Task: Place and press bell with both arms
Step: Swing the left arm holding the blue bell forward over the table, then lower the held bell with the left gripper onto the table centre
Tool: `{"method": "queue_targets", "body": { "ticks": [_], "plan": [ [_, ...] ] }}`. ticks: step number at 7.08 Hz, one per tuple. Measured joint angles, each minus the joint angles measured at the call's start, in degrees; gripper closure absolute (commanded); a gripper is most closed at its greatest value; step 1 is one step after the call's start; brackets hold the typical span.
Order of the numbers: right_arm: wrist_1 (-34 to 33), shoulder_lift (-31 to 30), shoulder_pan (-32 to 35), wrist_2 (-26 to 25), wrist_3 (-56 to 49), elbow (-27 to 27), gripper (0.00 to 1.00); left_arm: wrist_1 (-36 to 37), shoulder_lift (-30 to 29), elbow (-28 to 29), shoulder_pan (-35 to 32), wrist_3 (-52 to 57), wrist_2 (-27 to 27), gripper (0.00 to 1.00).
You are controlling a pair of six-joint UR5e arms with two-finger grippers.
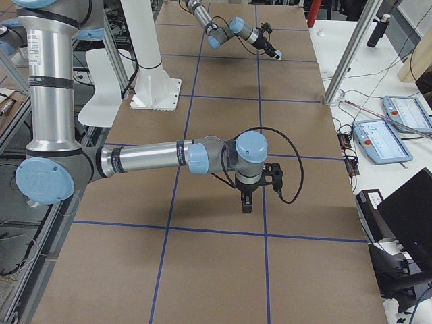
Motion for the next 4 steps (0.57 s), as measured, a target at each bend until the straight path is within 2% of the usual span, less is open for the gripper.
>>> {"method": "queue_targets", "body": {
  "ticks": [2, 4],
  "plan": [
    [0.8, -0.4, 0.0, 1.8, 0.1, 0.3, 0.00, -12.1, -9.7, 13.0, 2.0, 10.4, -2.5, 1.00],
    [0.9, -0.1, -0.1, 2.2, 0.2, 0.1, 0.00, -17.9, -14.9, 18.5, 2.5, 18.0, -10.1, 1.00]
  ]
}}
